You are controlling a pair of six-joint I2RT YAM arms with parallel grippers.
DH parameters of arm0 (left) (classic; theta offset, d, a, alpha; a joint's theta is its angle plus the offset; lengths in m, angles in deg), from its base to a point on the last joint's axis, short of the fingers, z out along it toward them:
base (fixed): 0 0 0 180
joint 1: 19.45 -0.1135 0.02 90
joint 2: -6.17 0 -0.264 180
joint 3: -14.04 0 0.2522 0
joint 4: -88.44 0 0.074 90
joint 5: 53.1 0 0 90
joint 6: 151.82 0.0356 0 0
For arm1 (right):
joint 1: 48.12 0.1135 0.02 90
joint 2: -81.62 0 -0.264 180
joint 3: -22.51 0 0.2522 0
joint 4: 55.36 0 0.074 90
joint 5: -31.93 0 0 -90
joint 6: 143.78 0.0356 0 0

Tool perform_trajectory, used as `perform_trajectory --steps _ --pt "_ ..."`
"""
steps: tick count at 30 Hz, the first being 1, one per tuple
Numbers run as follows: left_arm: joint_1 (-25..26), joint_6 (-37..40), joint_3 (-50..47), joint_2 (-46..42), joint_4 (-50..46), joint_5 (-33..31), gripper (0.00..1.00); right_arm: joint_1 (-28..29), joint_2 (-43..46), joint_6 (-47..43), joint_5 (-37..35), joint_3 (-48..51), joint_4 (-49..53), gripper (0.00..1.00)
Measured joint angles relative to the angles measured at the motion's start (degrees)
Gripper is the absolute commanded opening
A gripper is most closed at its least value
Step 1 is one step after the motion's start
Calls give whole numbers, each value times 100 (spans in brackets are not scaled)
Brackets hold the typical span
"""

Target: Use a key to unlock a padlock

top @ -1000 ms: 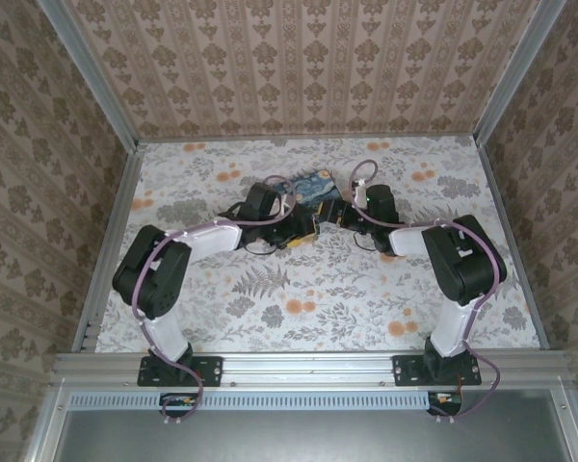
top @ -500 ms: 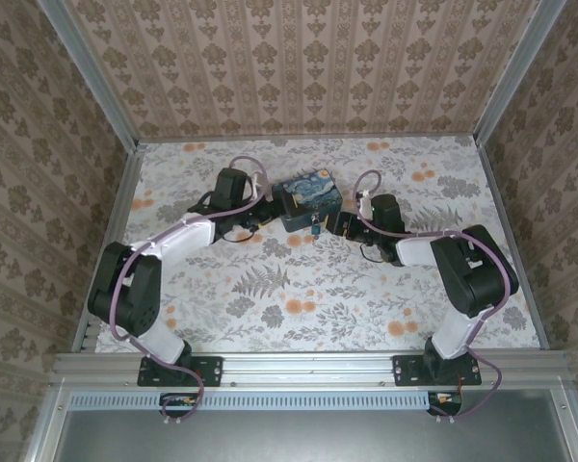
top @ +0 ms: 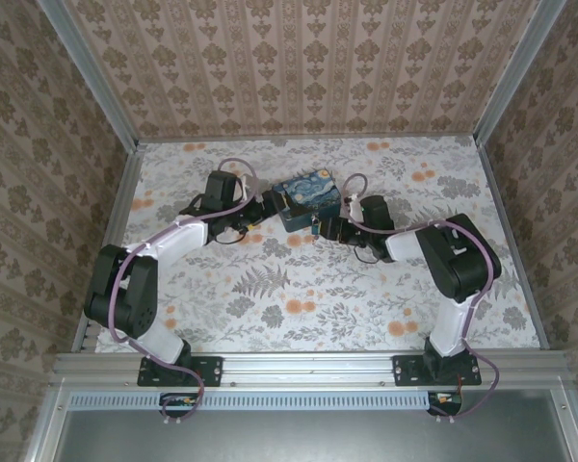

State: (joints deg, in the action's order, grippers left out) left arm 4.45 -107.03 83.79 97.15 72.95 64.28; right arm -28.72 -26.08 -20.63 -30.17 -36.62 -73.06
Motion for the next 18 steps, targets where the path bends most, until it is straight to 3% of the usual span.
perform_trajectory --steps 11,18 --pt "-81 -2 -13 9 26 46 100 304 -155 -286 -197 -337 382 48" --pt "-87 -4 -13 129 131 111 100 339 -229 -332 -505 -398 562 19"
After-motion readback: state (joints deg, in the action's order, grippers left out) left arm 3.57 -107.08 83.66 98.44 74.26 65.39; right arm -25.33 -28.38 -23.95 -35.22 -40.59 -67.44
